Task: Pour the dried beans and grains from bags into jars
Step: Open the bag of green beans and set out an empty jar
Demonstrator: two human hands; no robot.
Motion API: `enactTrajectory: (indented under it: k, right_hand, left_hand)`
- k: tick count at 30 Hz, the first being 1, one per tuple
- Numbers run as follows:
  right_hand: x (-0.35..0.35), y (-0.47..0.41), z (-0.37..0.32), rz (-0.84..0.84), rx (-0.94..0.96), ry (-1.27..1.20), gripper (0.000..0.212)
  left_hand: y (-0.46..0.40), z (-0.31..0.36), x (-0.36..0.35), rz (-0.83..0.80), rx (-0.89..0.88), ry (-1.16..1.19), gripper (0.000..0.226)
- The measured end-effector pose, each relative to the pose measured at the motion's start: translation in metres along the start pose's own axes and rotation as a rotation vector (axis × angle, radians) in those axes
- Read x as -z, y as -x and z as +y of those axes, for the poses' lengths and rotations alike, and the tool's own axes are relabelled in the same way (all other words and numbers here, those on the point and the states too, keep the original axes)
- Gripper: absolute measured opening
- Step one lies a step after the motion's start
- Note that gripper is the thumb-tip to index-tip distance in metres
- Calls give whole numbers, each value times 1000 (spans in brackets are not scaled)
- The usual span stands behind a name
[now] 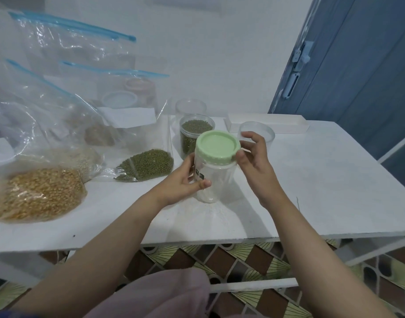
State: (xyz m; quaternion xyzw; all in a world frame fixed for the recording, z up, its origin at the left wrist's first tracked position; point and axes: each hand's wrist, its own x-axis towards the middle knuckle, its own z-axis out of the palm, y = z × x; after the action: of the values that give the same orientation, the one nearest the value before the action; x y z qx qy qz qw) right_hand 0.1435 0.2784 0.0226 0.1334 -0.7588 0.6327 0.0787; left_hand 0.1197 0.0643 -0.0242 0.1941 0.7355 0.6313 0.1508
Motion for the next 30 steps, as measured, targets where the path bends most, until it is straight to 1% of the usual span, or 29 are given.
enactTrajectory:
  k: [2,5,7,9,11,14,17,19,22,24,26,28,30]
  right_hand:
    - [-6,-1,-2,-33,25,84,56]
    - [-13,-5,-4,-44,57,292,73]
    - [-15,-11,-8,-13,65,343,76]
    - [-14,-16,-14,-15,71,323,75]
    - [-9,-19,-19,-68,50,243,69]
    - [-3,-20,-16,-142,36,163,43]
    - [2,-24,-10,-186,28,131,25]
    - [5,-27,-12,-235,12,100,21]
    - [8,-30,-15,-259,17,85,22]
    - [6,-31,-16,-248,49,95,22]
    - [6,-32,-23,-223,88,45,21]
    - [9,-34,-30,-139,117,0,19]
    - [11,-33,-34,16,105,28,12]
  left_hand:
    - [-2,2,3,4,15,-6,77]
    - [-8,9,12,-10,29,-78,83]
    - [-12,15,18,-29,31,-147,83]
    - [-17,19,24,-45,31,-184,86]
    - [-18,21,28,-43,32,-216,92]
    - [-17,20,31,-27,55,-244,99]
    - [-15,18,30,-12,62,-221,93]
    - [-13,19,30,-17,73,-206,90]
    - [-11,20,29,-23,83,-191,97]
    - [-11,18,29,-23,84,-190,98]
    - [-12,16,29,-24,80,-171,91]
    - [-10,16,28,-20,81,-154,85]
    - [-7,15,26,-10,81,-151,84]
